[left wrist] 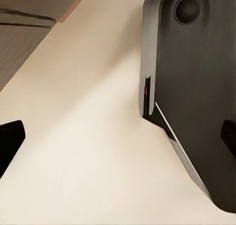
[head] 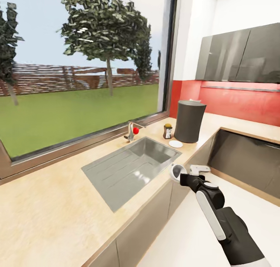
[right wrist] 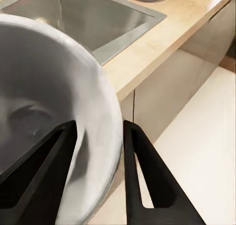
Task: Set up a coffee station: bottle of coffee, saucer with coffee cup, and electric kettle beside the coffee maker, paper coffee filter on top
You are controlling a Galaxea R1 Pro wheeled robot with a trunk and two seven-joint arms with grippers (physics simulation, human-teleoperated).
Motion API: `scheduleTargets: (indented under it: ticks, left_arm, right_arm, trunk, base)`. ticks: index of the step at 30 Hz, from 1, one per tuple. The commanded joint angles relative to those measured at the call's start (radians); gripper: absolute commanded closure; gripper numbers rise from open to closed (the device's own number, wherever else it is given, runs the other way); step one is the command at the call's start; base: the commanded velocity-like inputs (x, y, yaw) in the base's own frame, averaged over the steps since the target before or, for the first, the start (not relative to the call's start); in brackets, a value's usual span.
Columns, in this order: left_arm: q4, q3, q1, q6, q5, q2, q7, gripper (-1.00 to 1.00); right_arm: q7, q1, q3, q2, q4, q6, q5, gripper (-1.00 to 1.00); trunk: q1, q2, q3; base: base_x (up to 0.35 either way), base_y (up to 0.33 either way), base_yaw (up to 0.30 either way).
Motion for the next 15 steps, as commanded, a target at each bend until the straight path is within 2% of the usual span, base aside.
scheduleTargets:
  ticks: [1,9,15]
  left_arm:
    - [-0.002,0.009,0.001,-0.001,-0.009,0.0,-0.004,-1.0]
    - [-0.002,0.009,0.001,-0.001,-0.008,0.0,-0.003,-1.0]
    - [-0.002,0.009,0.001,-0.001,-0.008,-0.003,-0.002,-1.0]
  right_arm:
    - [-0.009,-0.001,0.002,-0.001,-0.001,0.001,-0.01,1.0]
    - [-0.009,-0.001,0.003,0.0,-0.001,0.001,-0.01,1.0]
    - [-0.009,-0.001,0.004,0.0,0.0,0.001,-0.01,1.0]
  trunk:
    - [0.001,-0.001,-0.001]
    - [0.001,-0.001,-0.001]
    - [0.001,-0.001,-0.001]
  base:
    - [0.231,-0.201,-0.3]
    - [0.231,-0.201,-0.289]
    - [0.238,-0.194,-0.096]
